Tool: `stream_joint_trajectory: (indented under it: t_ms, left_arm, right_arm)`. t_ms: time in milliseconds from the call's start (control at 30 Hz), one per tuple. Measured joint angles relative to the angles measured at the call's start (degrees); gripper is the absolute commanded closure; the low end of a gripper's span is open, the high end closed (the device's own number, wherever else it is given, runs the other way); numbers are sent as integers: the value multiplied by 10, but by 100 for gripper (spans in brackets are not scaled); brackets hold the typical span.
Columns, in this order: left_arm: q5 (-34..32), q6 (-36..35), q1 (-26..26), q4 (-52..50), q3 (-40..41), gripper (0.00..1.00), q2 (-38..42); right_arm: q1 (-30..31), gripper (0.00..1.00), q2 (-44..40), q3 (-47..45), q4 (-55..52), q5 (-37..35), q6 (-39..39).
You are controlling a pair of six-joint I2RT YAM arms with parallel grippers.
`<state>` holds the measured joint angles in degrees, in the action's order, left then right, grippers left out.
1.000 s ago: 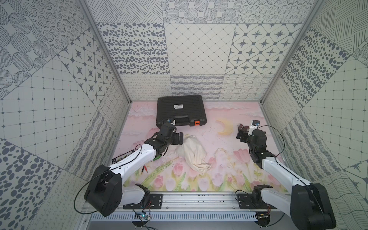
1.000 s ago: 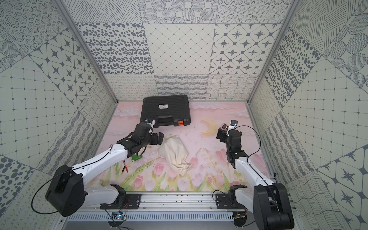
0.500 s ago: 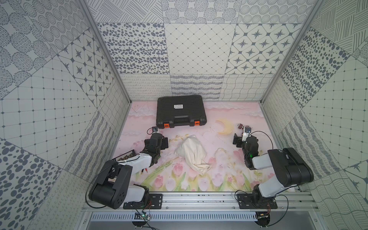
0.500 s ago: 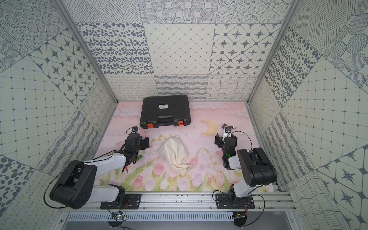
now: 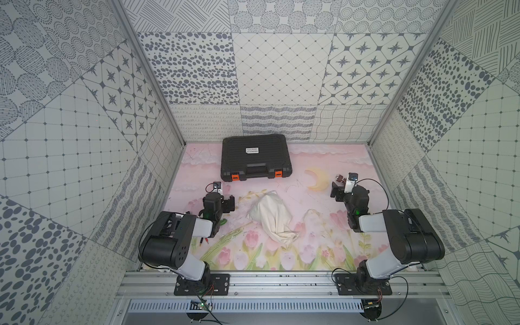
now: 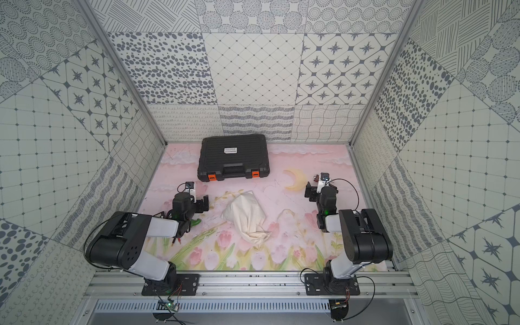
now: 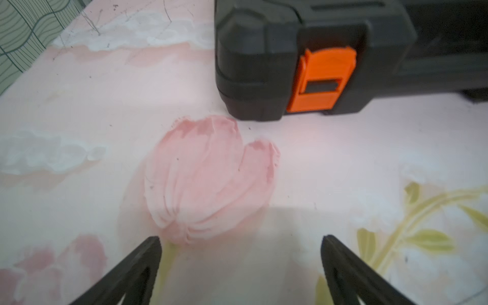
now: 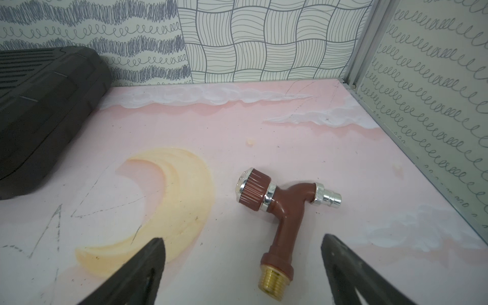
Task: Close the soil bag
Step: Reset both arms
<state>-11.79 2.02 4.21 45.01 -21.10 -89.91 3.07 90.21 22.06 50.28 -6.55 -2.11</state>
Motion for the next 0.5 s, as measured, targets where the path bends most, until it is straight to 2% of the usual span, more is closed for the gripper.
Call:
stream_joint_trajectory:
  t_ms: [233,500]
  left_arm:
    - [56,4,-22,17,-14,1,-3]
    - [87,4,-26,21,-17,1,-3]
  right_arm:
    - [0,3,0,0,-2,1,0]
    - [0,3,0,0,-9,21,2]
